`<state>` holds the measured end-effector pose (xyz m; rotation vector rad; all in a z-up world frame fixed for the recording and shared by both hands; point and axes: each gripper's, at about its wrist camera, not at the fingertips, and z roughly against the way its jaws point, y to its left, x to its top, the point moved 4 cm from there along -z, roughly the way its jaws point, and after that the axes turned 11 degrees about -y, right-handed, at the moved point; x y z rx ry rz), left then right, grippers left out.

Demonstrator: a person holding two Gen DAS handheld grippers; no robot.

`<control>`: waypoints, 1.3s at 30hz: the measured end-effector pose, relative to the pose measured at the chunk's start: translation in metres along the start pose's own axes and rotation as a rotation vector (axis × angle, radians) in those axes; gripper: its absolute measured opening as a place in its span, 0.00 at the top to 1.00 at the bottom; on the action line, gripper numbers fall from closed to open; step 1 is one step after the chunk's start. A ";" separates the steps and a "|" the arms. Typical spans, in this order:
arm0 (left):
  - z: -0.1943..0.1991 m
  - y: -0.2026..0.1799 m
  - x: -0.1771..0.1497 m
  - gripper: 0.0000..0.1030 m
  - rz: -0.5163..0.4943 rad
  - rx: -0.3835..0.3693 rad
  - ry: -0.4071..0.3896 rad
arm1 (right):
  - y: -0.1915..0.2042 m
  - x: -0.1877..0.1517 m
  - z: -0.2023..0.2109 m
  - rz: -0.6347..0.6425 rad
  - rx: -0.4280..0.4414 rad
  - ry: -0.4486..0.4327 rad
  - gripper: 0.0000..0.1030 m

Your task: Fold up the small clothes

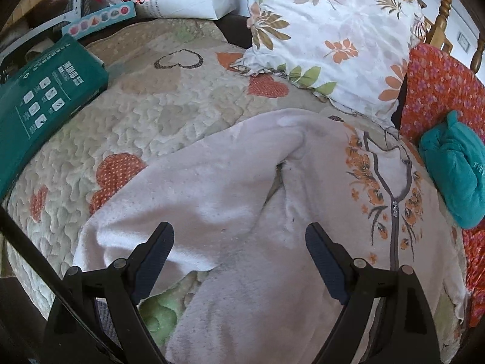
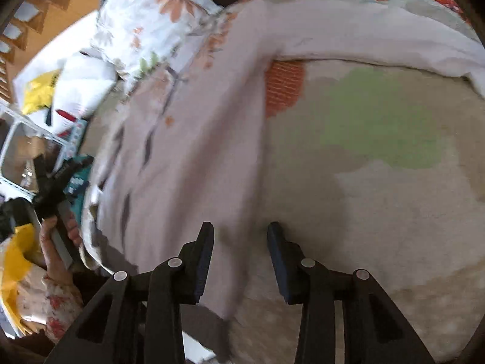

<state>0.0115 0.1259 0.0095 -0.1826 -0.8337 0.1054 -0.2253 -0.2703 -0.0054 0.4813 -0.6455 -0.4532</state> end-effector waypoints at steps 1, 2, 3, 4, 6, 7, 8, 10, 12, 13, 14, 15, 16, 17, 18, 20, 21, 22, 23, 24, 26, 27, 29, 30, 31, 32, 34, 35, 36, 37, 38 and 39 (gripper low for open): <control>0.002 0.002 0.000 0.15 -0.004 0.002 -0.004 | 0.003 0.001 -0.003 -0.021 0.029 -0.003 0.61; 0.004 0.003 0.000 0.15 -0.007 0.003 -0.007 | 0.006 0.000 -0.006 -0.052 0.078 0.004 0.61; 0.006 0.005 0.001 0.15 -0.009 0.004 -0.011 | 0.008 -0.004 -0.012 -0.076 0.127 0.017 0.61; 0.007 0.008 0.001 0.15 -0.009 0.005 -0.014 | 0.012 -0.010 -0.016 -0.079 0.151 0.033 0.61; 0.012 0.017 0.002 0.15 -0.005 0.012 -0.023 | 0.017 -0.024 -0.020 -0.058 0.168 0.034 0.61; 0.015 0.025 0.002 0.15 0.003 0.021 -0.029 | 0.018 -0.028 -0.019 -0.057 0.175 0.032 0.61; 0.017 0.033 0.002 0.15 0.013 0.028 -0.033 | 0.017 -0.032 -0.019 -0.065 0.186 0.035 0.61; 0.018 0.046 0.001 0.15 0.037 0.036 -0.028 | 0.017 -0.041 -0.019 -0.056 0.185 0.035 0.63; 0.018 0.059 -0.002 0.15 0.078 0.040 -0.012 | 0.021 -0.048 -0.017 -0.019 0.142 0.024 0.75; 0.019 0.065 -0.004 0.15 0.107 0.039 -0.007 | 0.024 -0.049 -0.019 -0.007 0.114 0.021 0.86; 0.020 0.067 -0.006 0.15 0.127 0.038 -0.006 | 0.026 -0.052 -0.020 0.005 0.083 0.016 0.89; 0.021 0.069 -0.007 0.15 0.141 0.036 -0.007 | 0.026 -0.051 -0.019 0.008 0.076 0.015 0.92; 0.023 0.068 -0.008 0.15 0.149 0.032 -0.011 | 0.027 -0.049 -0.018 0.005 0.074 0.019 0.94; 0.027 0.066 -0.009 0.15 0.147 0.027 -0.017 | 0.026 -0.046 -0.015 0.000 0.074 0.018 0.94; 0.030 0.064 -0.010 0.15 0.139 0.027 -0.022 | 0.024 -0.043 -0.008 0.001 0.063 0.017 0.94; 0.039 0.058 -0.013 0.15 0.111 0.019 -0.039 | 0.013 -0.044 0.011 0.006 0.030 0.018 0.95; 0.044 0.053 -0.014 0.15 0.093 0.010 -0.044 | 0.005 -0.048 0.023 0.008 0.013 0.022 0.95; 0.046 0.050 -0.015 0.15 0.081 0.005 -0.047 | 0.001 -0.051 0.031 0.013 -0.006 0.029 0.96; 0.049 0.045 -0.017 0.15 0.058 -0.002 -0.054 | -0.008 -0.059 0.041 0.014 -0.027 0.038 0.96; 0.050 0.041 -0.019 0.15 0.038 -0.001 -0.056 | -0.016 -0.067 0.048 0.000 -0.037 0.053 0.96; 0.050 0.034 -0.022 0.15 0.005 0.000 -0.052 | -0.027 -0.084 0.051 -0.043 -0.043 0.094 0.96; 0.049 0.030 -0.024 0.15 -0.010 -0.003 -0.045 | -0.028 -0.091 0.050 -0.032 -0.058 0.110 0.96; 0.048 0.026 -0.027 0.15 -0.021 -0.008 -0.035 | -0.022 -0.096 0.050 0.004 -0.065 0.111 0.95; 0.048 0.024 -0.028 0.15 -0.022 -0.013 -0.033 | -0.019 -0.091 0.055 0.012 -0.058 0.090 0.94; 0.048 0.022 -0.029 0.15 -0.024 -0.021 -0.032 | -0.019 -0.083 0.063 0.009 -0.045 0.054 0.94; 0.048 0.021 -0.030 0.15 -0.029 -0.026 -0.031 | -0.021 -0.069 0.073 -0.006 -0.043 0.002 0.94; 0.047 0.018 -0.031 0.15 -0.038 -0.033 -0.030 | -0.035 -0.043 0.090 -0.042 -0.096 -0.084 0.88; 0.046 0.016 -0.032 0.15 -0.039 -0.041 -0.025 | -0.047 -0.029 0.098 -0.059 -0.150 -0.128 0.88; 0.046 0.014 -0.033 0.15 -0.038 -0.050 -0.019 | -0.065 -0.012 0.108 -0.079 -0.217 -0.179 0.85; 0.045 0.012 -0.034 0.15 -0.037 -0.063 -0.009 | -0.085 0.004 0.116 -0.108 -0.274 -0.226 0.84; 0.044 0.011 -0.035 0.15 -0.038 -0.069 -0.004 | -0.097 0.014 0.119 -0.133 -0.304 -0.254 0.83; 0.043 0.010 -0.036 0.15 -0.042 -0.072 -0.002 | -0.116 0.026 0.124 -0.180 -0.333 -0.287 0.83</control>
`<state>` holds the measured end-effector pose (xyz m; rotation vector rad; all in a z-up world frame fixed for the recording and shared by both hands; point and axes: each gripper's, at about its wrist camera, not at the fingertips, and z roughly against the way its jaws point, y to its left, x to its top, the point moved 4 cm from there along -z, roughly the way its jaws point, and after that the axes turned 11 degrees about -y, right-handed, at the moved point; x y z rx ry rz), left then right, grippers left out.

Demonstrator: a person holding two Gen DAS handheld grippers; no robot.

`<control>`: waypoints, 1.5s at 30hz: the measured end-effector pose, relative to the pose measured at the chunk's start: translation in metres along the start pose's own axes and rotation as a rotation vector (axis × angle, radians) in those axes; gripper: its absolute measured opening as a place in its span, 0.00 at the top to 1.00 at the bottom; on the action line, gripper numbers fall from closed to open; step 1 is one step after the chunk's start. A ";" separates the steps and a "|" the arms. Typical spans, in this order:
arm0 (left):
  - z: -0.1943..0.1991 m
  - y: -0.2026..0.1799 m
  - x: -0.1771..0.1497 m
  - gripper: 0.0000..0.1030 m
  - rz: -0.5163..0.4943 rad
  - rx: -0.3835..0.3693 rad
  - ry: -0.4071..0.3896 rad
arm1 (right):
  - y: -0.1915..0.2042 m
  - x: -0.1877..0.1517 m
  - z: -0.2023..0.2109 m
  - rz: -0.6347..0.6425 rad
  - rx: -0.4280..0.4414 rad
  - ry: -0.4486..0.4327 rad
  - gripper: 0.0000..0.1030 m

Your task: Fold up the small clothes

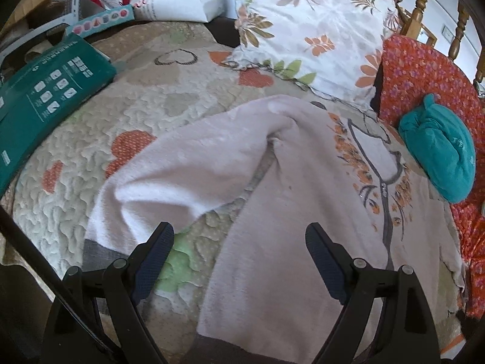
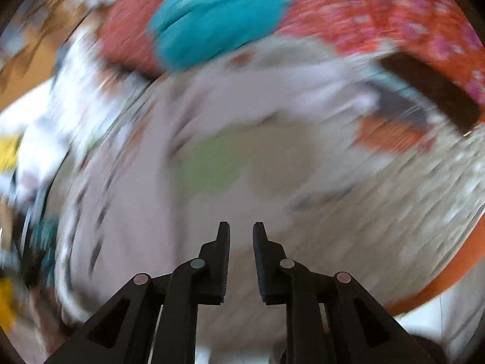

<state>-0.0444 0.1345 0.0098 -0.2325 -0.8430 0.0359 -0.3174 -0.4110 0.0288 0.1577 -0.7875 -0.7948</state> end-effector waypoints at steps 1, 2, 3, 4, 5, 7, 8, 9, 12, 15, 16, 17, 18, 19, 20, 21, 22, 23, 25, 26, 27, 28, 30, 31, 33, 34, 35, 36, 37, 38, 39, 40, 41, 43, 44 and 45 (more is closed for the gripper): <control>-0.001 -0.002 -0.001 0.15 -0.010 0.001 0.002 | -0.014 0.012 -0.006 -0.048 -0.028 -0.019 0.81; -0.002 -0.003 -0.002 0.15 -0.017 0.003 0.004 | -0.029 0.022 -0.011 -0.093 -0.064 -0.033 0.78; -0.004 -0.004 -0.003 0.15 -0.024 0.007 0.007 | -0.044 0.030 -0.016 -0.142 -0.108 -0.047 0.74; -0.005 -0.004 -0.004 0.15 -0.028 0.009 0.010 | -0.056 0.036 -0.020 -0.187 -0.137 -0.058 0.71; -0.006 -0.004 -0.005 0.15 -0.030 0.011 0.016 | -0.067 0.040 -0.026 -0.242 -0.155 -0.066 0.70; -0.010 -0.004 -0.007 0.15 -0.031 0.017 0.025 | -0.076 0.046 -0.035 -0.283 -0.168 -0.076 0.70; -0.012 -0.004 -0.008 0.15 -0.030 0.020 0.032 | -0.078 0.051 -0.037 -0.286 -0.188 -0.092 0.71; -0.015 -0.004 -0.009 0.15 -0.029 0.023 0.037 | -0.078 0.057 -0.041 -0.269 -0.220 -0.114 0.71; -0.020 -0.009 -0.012 0.15 -0.039 0.026 0.048 | -0.079 0.079 -0.054 -0.181 -0.329 -0.140 0.76; -0.022 -0.014 -0.014 0.15 -0.061 0.026 0.047 | -0.087 0.110 -0.048 -0.136 -0.384 -0.247 0.85; -0.023 -0.016 -0.015 0.15 -0.068 0.023 0.047 | -0.086 0.120 -0.038 -0.115 -0.403 -0.306 0.85; -0.023 -0.017 -0.016 0.15 -0.071 0.021 0.049 | -0.082 0.127 -0.030 -0.095 -0.425 -0.352 0.85; -0.024 -0.018 -0.017 0.15 -0.073 0.021 0.051 | -0.078 0.131 -0.021 -0.077 -0.446 -0.388 0.81; -0.025 -0.019 -0.018 0.15 -0.075 0.021 0.055 | -0.074 0.131 -0.015 -0.072 -0.448 -0.400 0.76; -0.026 -0.019 -0.018 0.15 -0.073 0.021 0.058 | -0.074 0.130 -0.012 -0.081 -0.428 -0.405 0.75; -0.026 -0.019 -0.018 0.15 -0.070 0.019 0.063 | -0.075 0.125 -0.008 -0.109 -0.381 -0.400 0.74; -0.027 -0.019 -0.019 0.15 -0.064 0.014 0.067 | -0.074 0.119 -0.006 -0.134 -0.342 -0.387 0.74; -0.027 -0.020 -0.018 0.15 -0.055 0.004 0.071 | -0.076 0.111 -0.003 -0.160 -0.302 -0.373 0.74; -0.027 -0.022 -0.018 0.15 -0.046 -0.013 0.074 | -0.080 0.100 0.001 -0.198 -0.262 -0.360 0.68; -0.028 -0.024 -0.018 0.15 -0.047 -0.017 0.074 | -0.085 0.097 0.003 -0.214 -0.260 -0.358 0.65; -0.027 -0.026 -0.018 0.15 -0.049 -0.021 0.074 | -0.088 0.094 0.003 -0.243 -0.239 -0.348 0.61; -0.027 -0.029 -0.019 0.15 -0.054 -0.026 0.074 | -0.091 0.090 0.003 -0.275 -0.206 -0.335 0.61; -0.028 -0.033 -0.020 0.15 -0.066 -0.033 0.078 | -0.099 0.088 -0.006 -0.359 -0.142 -0.313 0.61; -0.029 -0.036 -0.022 0.15 -0.075 -0.035 0.082 | -0.103 0.086 -0.008 -0.402 -0.125 -0.299 0.61; -0.031 -0.039 -0.023 0.15 -0.088 -0.036 0.090 | -0.108 0.082 -0.018 -0.462 -0.125 -0.270 0.61; -0.033 -0.041 -0.025 0.15 -0.097 -0.034 0.097 | -0.111 0.084 -0.028 -0.466 -0.153 -0.262 0.61; -0.035 -0.042 -0.026 0.15 -0.101 -0.033 0.101 | -0.115 0.086 -0.036 -0.463 -0.208 -0.257 0.61; -0.036 -0.043 -0.028 0.15 -0.103 -0.034 0.105 | -0.120 0.087 -0.044 -0.461 -0.261 -0.253 0.61; -0.037 -0.044 -0.029 0.15 -0.106 -0.037 0.109 | -0.124 0.090 -0.052 -0.465 -0.263 -0.263 0.61; -0.037 -0.045 -0.029 0.15 -0.108 -0.038 0.109 | -0.125 0.095 -0.055 -0.462 -0.267 -0.290 0.61; -0.037 -0.045 -0.029 0.15 -0.112 -0.037 0.108 | -0.124 0.101 -0.058 -0.445 -0.284 -0.301 0.61; -0.037 -0.046 -0.030 0.15 -0.115 -0.036 0.106 | -0.121 0.105 -0.062 -0.426 -0.281 -0.291 0.68; -0.035 -0.046 -0.029 0.15 -0.116 -0.038 0.101 | -0.119 0.106 -0.064 -0.424 -0.257 -0.273 0.81; -0.034 -0.045 -0.027 0.15 -0.118 -0.040 0.091 | -0.107 0.109 -0.069 -0.461 -0.183 -0.253 0.92; -0.031 -0.044 -0.026 0.15 -0.115 -0.041 0.082 | -0.091 0.114 -0.064 -0.433 -0.167 -0.272 0.92; -0.030 -0.043 -0.024 0.15 -0.110 -0.040 0.073 | -0.073 0.120 -0.060 -0.372 -0.169 -0.292 0.92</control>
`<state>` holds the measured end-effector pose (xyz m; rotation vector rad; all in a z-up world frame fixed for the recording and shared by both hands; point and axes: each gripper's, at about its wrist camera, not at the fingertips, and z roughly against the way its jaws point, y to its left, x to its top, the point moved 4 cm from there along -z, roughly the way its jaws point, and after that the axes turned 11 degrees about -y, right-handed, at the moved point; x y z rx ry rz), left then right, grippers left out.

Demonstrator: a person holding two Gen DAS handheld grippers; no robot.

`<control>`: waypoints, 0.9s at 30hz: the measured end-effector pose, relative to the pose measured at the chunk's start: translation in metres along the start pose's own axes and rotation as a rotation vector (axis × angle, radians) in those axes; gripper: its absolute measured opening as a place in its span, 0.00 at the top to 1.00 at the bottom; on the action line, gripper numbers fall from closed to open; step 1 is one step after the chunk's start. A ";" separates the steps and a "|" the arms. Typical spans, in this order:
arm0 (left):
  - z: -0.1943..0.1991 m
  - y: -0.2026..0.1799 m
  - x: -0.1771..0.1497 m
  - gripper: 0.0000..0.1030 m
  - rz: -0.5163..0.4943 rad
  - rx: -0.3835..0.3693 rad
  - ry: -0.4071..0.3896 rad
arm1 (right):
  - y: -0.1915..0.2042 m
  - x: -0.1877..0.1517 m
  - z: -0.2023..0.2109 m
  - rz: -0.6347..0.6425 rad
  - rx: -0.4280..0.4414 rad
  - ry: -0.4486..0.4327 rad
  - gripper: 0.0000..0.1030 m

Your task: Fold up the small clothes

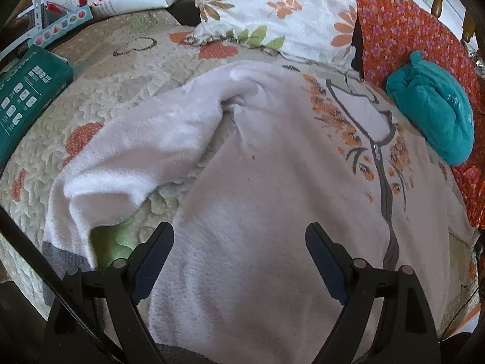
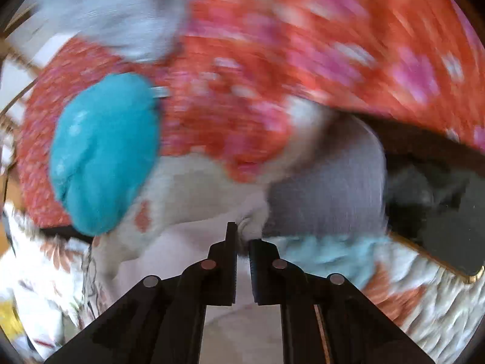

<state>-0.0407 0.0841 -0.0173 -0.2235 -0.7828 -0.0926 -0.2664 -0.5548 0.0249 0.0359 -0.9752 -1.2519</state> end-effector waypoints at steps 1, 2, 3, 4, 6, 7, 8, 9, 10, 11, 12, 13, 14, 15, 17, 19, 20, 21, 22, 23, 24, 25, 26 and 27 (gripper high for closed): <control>0.003 0.003 0.002 0.15 0.011 0.000 -0.011 | 0.028 -0.002 0.009 0.090 0.030 -0.027 0.92; 0.004 0.005 0.003 0.15 0.019 -0.001 -0.016 | 0.056 -0.007 0.016 0.168 0.078 -0.038 0.92; 0.005 0.006 0.004 0.15 0.026 -0.002 -0.020 | 0.095 -0.022 0.025 0.270 0.170 -0.031 0.92; 0.006 0.008 0.005 0.15 0.032 -0.001 -0.023 | 0.125 -0.040 0.034 0.344 0.262 0.000 0.89; 0.008 0.011 0.006 0.15 0.042 0.004 -0.030 | 0.187 -0.102 0.045 0.476 0.501 0.172 0.88; 0.009 0.013 0.007 0.15 0.050 0.005 -0.031 | 0.210 -0.135 0.048 0.527 0.595 0.284 0.82; 0.010 0.015 0.007 0.15 0.056 0.003 -0.031 | 0.224 -0.158 0.051 0.566 0.643 0.358 0.81; 0.011 0.016 0.007 0.15 0.063 0.000 -0.033 | 0.237 -0.180 0.056 0.618 0.665 0.400 0.80; 0.013 0.018 0.007 0.15 0.067 -0.004 -0.036 | 0.244 -0.190 0.059 0.653 0.666 0.396 0.78; 0.014 0.019 0.008 0.15 0.066 -0.005 -0.039 | 0.248 -0.195 0.062 0.680 0.657 0.379 0.75; 0.015 0.020 0.008 0.15 0.066 -0.006 -0.041 | 0.248 -0.197 0.062 0.689 0.638 0.361 0.65; 0.016 0.022 0.008 0.15 0.068 -0.008 -0.042 | 0.246 -0.195 0.060 0.689 0.614 0.342 0.60; 0.016 0.023 0.008 0.15 0.074 -0.011 -0.040 | 0.243 -0.193 0.057 0.692 0.579 0.321 0.60; 0.016 0.024 0.008 0.15 0.082 -0.015 -0.036 | 0.238 -0.190 0.051 0.702 0.543 0.307 0.60; 0.015 0.027 0.009 0.15 0.115 -0.036 -0.020 | 0.229 -0.192 0.051 0.715 0.518 0.312 0.60; 0.015 0.027 0.016 0.15 0.129 -0.046 -0.026 | 0.233 -0.199 0.053 0.766 0.506 0.300 0.60; 0.017 0.027 0.022 0.15 0.124 -0.040 -0.036 | 0.238 -0.205 0.057 0.800 0.505 0.290 0.60; 0.020 0.028 0.033 0.15 0.114 -0.027 -0.060 | 0.248 -0.214 0.058 0.834 0.517 0.287 0.60; 0.025 0.029 0.045 0.15 0.103 -0.017 -0.090 | 0.256 -0.223 0.062 0.859 0.535 0.294 0.60; 0.030 0.030 0.054 0.15 0.096 -0.007 -0.120 | 0.265 -0.233 0.066 0.890 0.555 0.304 0.60; 0.037 0.034 0.066 0.15 0.089 0.008 -0.161 | 0.276 -0.248 0.071 0.931 0.580 0.310 0.59; 0.043 0.037 0.076 0.15 0.087 0.024 -0.198 | 0.284 -0.259 0.075 0.960 0.598 0.317 0.55; 0.048 0.042 0.087 0.15 0.089 0.044 -0.237 | 0.294 -0.273 0.077 0.984 0.620 0.330 0.52; 0.048 0.047 0.094 0.15 0.093 0.056 -0.256 | 0.304 -0.290 0.078 1.009 0.638 0.349 0.50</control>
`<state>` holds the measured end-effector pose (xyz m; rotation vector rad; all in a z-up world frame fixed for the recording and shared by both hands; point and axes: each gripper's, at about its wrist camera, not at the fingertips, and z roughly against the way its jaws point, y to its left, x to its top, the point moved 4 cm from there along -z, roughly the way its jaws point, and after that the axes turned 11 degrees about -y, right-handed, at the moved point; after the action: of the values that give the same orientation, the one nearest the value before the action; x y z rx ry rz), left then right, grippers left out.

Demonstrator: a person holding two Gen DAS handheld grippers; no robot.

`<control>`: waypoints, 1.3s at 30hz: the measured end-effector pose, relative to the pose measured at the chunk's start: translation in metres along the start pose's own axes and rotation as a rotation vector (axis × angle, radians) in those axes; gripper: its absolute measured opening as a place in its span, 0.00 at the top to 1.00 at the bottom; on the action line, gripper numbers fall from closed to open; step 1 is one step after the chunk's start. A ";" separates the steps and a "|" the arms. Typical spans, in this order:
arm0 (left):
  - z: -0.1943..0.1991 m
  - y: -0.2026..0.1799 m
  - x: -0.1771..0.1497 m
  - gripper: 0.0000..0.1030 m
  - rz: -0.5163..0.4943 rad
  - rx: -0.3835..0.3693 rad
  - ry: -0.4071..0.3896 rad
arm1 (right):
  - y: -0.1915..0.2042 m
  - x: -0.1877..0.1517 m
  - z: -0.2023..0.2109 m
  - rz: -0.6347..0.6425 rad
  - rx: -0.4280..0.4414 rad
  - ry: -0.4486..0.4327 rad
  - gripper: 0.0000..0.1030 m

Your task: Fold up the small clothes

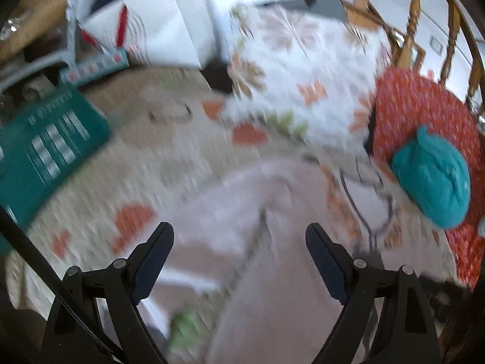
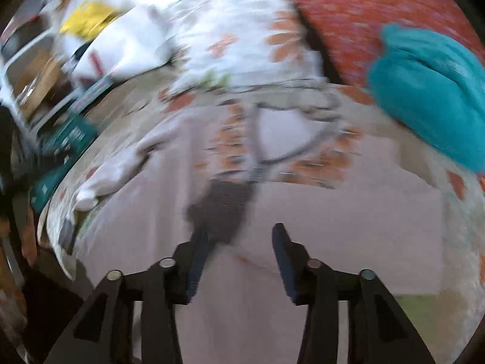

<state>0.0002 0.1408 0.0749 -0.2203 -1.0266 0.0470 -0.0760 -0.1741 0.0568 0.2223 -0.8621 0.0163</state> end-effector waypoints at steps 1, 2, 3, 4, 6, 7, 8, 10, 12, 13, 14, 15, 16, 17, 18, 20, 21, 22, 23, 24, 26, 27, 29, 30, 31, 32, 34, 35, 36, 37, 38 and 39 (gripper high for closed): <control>-0.004 0.006 0.008 0.15 0.006 0.021 -0.018 | 0.013 -0.001 -0.012 0.020 0.014 0.017 0.50; -0.008 0.010 0.012 0.15 0.008 0.034 -0.027 | 0.026 -0.003 -0.024 0.044 0.022 0.036 0.50; -0.011 0.015 0.013 0.15 0.003 0.049 -0.039 | 0.039 -0.005 -0.039 0.086 0.015 0.056 0.50; -0.015 0.019 0.013 0.15 -0.011 0.069 -0.048 | 0.048 -0.007 -0.050 0.133 -0.013 0.067 0.50; -0.024 0.028 0.007 0.15 -0.043 0.115 -0.016 | 0.057 -0.012 -0.073 0.238 -0.131 0.090 0.53; -0.026 0.030 0.007 0.15 -0.040 0.107 0.004 | 0.055 -0.013 -0.081 0.244 -0.166 0.106 0.73; -0.026 0.033 0.008 0.15 -0.020 0.082 0.012 | 0.049 -0.013 -0.085 0.207 -0.167 0.121 0.86; -0.022 0.039 0.009 0.15 0.022 0.056 0.009 | 0.029 -0.010 -0.082 0.059 -0.140 0.126 0.92; -0.020 0.044 0.013 0.15 0.063 0.042 0.007 | 0.016 -0.004 -0.072 -0.019 -0.125 0.129 0.93; -0.019 0.046 0.014 0.15 0.086 0.035 0.010 | 0.011 0.001 -0.066 -0.064 -0.107 0.119 0.93; -0.019 0.047 0.015 0.15 0.108 0.026 0.014 | 0.009 0.008 -0.060 -0.106 -0.089 0.102 0.93; -0.020 0.049 0.016 0.15 0.124 0.020 0.017 | 0.007 0.016 -0.054 -0.139 -0.071 0.086 0.93; -0.020 0.051 0.016 0.15 0.142 0.017 0.019 | 0.006 0.024 -0.049 -0.169 -0.054 0.073 0.93; -0.020 0.054 0.017 0.15 0.163 0.018 0.020 | 0.005 0.033 -0.046 -0.202 -0.035 0.059 0.93; -0.021 0.057 0.017 0.15 0.176 0.023 0.021 | 0.006 0.045 -0.045 -0.235 -0.015 0.045 0.93; -0.023 0.064 0.017 0.15 0.202 0.034 0.026 | 0.011 0.065 -0.050 -0.284 0.016 0.029 0.93; -0.024 0.069 0.016 0.15 0.215 0.040 0.030 | 0.015 0.077 -0.057 -0.312 0.030 0.020 0.93; -0.025 0.074 0.015 0.15 0.232 0.047 0.041 | 0.021 0.086 -0.064 -0.325 0.037 0.013 0.93; -0.028 0.081 0.013 0.15 0.254 0.053 0.057 | 0.027 0.096 -0.073 -0.330 0.038 0.006 0.93; -0.030 0.087 0.013 0.15 0.272 0.057 0.066 | 0.036 0.105 -0.086 -0.329 0.041 0.001 0.93; -0.030 0.101 0.014 0.15 0.293 0.082 0.068 | 0.052 0.116 -0.110 -0.335 0.056 0.006 0.93; -0.030 0.107 0.015 0.15 0.296 0.101 0.062 | 0.063 0.120 -0.125 -0.334 0.061 0.014 0.93; -0.026 0.121 0.019 0.15 0.302 0.135 0.044 | 0.080 0.125 -0.155 -0.303 0.046 0.031 0.93; -0.025 0.126 0.020 0.15 0.307 0.147 0.040 | 0.089 0.124 -0.174 -0.289 0.028 0.047 0.93; -0.023 0.133 0.022 0.15 0.315 0.161 0.034 | 0.094 0.121 -0.189 -0.286 0.013 0.066 0.93; -0.022 0.141 0.023 0.15 0.323 0.179 0.027 | 0.099 0.117 -0.204 -0.284 0.006 0.087 0.92; -0.018 0.157 0.026 0.15 0.341 0.220 0.015 | 0.107 0.103 -0.231 -0.265 -0.008 0.159 0.90; -0.013 0.169 0.028 0.15 0.361 0.249 0.003 | 0.110 0.098 -0.236 -0.253 -0.027 0.177 0.89; -0.009 0.178 0.030 0.15 0.379 0.268 -0.009 | 0.117 0.095 -0.232 -0.236 -0.023 0.163 0.88; -0.005 0.186 0.031 0.15 0.394 0.284 -0.019 | 0.126 0.094 -0.225 -0.210 -0.004 0.145 0.86; 0.002 0.200 0.033 0.15 0.424 0.319 -0.039 | 0.138 0.092 -0.216 -0.171 0.030 0.140 0.86; 0.006 0.209 0.034 0.15 0.443 0.343 -0.049 | 0.154 0.088 -0.206 -0.126 0.076 0.148 0.86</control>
<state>0.0262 0.3509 0.0633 -0.1301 -0.9858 0.6282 0.1199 0.0111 0.0226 0.3424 -0.6993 -0.0517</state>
